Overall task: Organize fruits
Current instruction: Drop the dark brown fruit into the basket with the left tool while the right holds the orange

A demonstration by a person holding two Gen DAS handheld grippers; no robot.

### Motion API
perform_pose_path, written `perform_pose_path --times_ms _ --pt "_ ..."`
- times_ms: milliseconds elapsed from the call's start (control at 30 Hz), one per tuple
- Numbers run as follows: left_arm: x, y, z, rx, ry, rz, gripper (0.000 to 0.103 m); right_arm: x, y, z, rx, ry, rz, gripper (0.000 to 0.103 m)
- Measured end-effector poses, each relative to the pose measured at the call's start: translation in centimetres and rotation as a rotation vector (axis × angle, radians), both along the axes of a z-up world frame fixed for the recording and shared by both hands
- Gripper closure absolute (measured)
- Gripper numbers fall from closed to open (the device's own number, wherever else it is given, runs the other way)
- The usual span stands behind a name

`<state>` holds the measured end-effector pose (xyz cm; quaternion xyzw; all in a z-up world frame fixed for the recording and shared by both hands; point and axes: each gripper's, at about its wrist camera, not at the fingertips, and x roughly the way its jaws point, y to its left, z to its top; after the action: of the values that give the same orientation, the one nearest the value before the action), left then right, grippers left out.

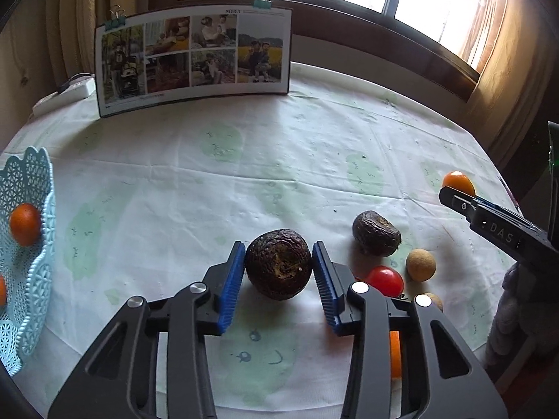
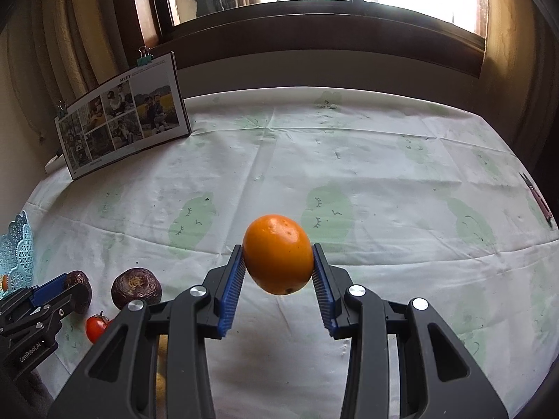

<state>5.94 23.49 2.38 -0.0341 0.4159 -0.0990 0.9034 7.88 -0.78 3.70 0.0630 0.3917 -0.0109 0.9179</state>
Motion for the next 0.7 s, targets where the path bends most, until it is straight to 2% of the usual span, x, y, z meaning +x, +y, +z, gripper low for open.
perform_pose_path --times_ms 133,367,533,700 --pt "-0.6 0.8 0.5 0.002 -0.018 0.022 0.062 -0.2 0.1 0.2 0.005 -0.008 0.005 0.064" --pt "-2.2 2.2 2.7 0.045 -0.105 0.08 0.062 -0.7 0.7 0.7 0.014 -0.028 0.022 0.064" --pt "-3.4 4.9 4.4 0.055 -0.169 0.154 0.062 -1.2 1.8 1.4 0.013 -0.047 0.042 0.064" --pt "-3.9 8.6 5.2 0.059 -0.194 0.24 0.062 -1.8 3.8 1.7 0.005 -0.053 0.081 0.064"
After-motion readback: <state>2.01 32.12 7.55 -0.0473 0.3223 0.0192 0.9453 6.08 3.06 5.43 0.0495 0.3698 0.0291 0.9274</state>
